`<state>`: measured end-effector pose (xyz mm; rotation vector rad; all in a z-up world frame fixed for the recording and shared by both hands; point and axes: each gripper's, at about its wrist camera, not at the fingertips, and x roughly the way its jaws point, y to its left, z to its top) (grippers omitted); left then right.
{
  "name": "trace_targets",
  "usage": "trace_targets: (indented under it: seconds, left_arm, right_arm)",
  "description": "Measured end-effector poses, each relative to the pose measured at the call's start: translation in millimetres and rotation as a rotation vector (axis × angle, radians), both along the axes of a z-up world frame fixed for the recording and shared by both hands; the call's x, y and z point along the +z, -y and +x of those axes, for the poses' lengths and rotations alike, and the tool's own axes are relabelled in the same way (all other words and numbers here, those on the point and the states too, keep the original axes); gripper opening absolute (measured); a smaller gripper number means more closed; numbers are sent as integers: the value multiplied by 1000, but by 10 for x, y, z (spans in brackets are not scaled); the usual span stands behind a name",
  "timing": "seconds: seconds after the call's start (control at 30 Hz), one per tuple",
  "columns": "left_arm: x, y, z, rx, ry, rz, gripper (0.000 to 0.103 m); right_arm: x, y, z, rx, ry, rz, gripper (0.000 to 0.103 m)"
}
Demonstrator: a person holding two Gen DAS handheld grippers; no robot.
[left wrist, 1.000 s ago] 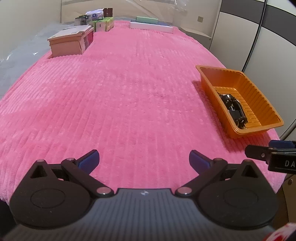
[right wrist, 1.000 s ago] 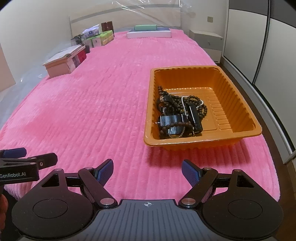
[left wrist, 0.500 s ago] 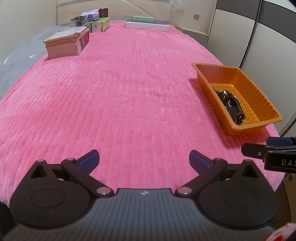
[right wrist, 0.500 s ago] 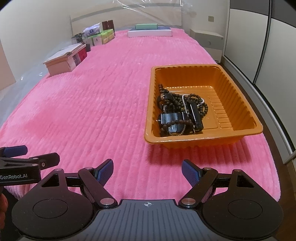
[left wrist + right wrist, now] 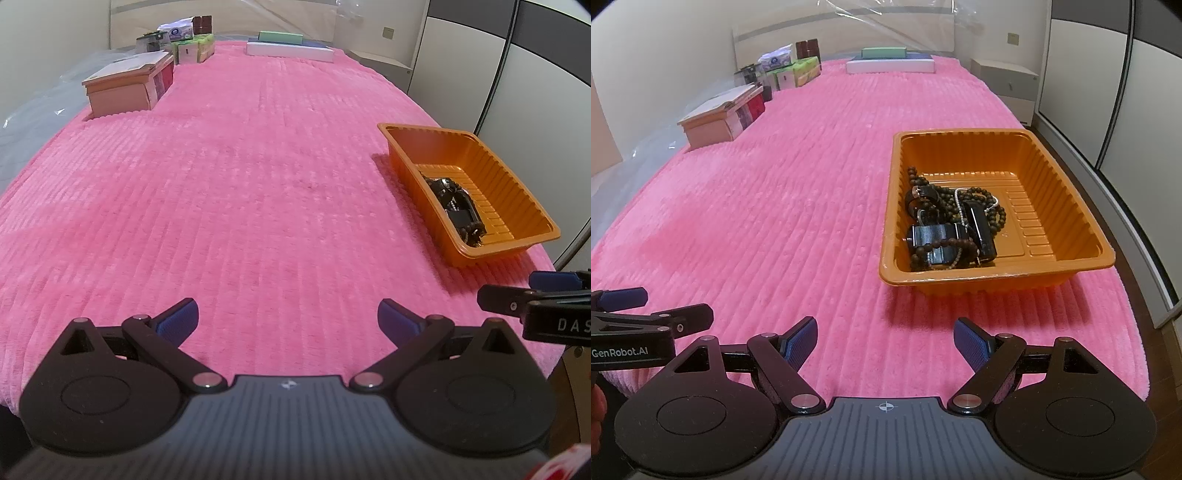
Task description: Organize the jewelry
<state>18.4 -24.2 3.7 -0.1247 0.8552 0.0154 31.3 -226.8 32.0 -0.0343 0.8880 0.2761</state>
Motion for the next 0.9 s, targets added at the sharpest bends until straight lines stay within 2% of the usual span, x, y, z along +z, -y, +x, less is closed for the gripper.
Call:
trace_targets:
  seconds: [0.9]
  left_arm:
    - [2, 13, -8, -11, 7, 8, 103]
  right_arm:
    - [3, 18, 2, -4, 0, 4, 81]
